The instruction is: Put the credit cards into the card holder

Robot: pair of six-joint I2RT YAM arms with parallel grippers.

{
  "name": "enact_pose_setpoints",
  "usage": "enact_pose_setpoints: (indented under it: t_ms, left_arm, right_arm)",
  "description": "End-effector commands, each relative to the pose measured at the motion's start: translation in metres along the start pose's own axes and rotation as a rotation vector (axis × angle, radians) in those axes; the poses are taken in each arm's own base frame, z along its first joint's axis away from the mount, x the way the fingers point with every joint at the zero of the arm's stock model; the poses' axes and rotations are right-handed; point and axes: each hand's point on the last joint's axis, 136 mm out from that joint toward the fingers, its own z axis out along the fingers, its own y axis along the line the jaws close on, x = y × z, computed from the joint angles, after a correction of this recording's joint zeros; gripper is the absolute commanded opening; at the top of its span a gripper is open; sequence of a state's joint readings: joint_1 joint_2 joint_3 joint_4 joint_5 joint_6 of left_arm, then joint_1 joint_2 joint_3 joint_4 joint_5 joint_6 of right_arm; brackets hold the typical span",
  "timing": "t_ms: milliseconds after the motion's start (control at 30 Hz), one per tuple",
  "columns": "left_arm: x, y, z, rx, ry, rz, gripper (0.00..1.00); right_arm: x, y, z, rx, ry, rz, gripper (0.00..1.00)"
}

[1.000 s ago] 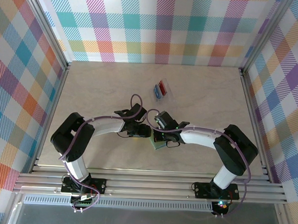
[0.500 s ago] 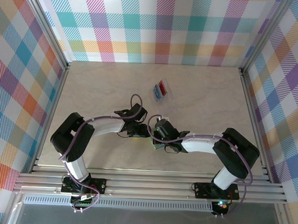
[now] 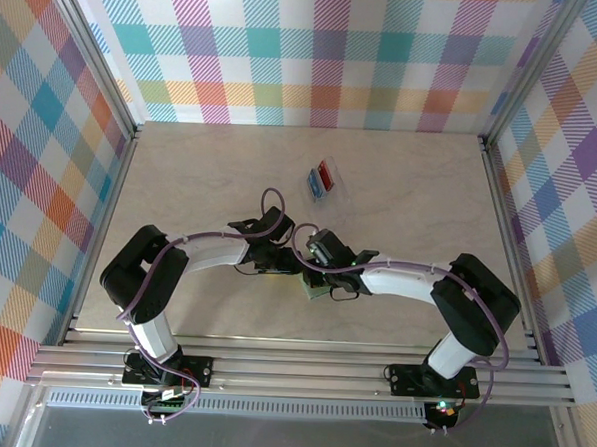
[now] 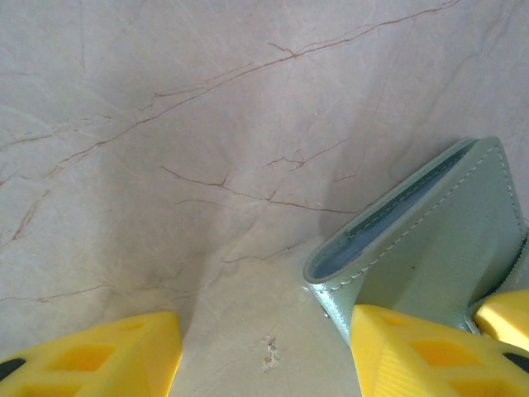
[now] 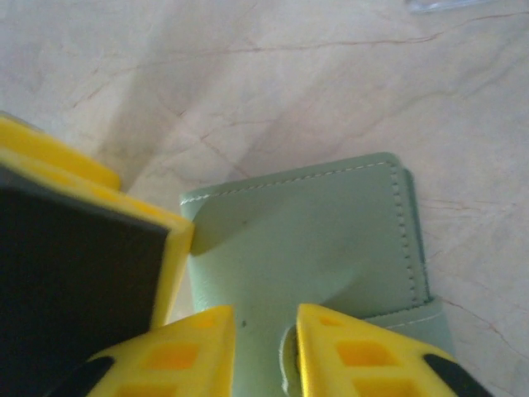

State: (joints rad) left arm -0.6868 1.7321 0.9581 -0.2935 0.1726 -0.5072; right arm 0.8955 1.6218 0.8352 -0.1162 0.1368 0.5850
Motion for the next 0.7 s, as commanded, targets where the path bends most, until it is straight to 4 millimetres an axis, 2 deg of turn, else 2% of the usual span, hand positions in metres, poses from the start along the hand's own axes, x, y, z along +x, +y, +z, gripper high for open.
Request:
enact_pose_setpoints:
  t_ms: [0,233,433,667]
  left_arm:
    - [0.018,-0.021,0.023,0.111,0.058,0.034,0.58]
    - [0.018,-0.02,0.023,0.111,0.057,0.032,0.58]
    - [0.018,-0.021,0.023,0.111,0.058,0.033,0.58]
    - [0.018,-0.02,0.024,0.111,0.061,0.03,0.58]
  right_arm:
    - [0.023,0.002,-0.009,-0.009,0.132,-0.037,0.32]
    - [0.005,0.008,-0.025,-0.017,0.09,-0.064,0.39]
    - [-0.005,-0.005,-0.036,0.068,0.058,-0.085,0.39]
    - [0.001,-0.01,-0.028,0.134,0.118,-0.136,0.4]
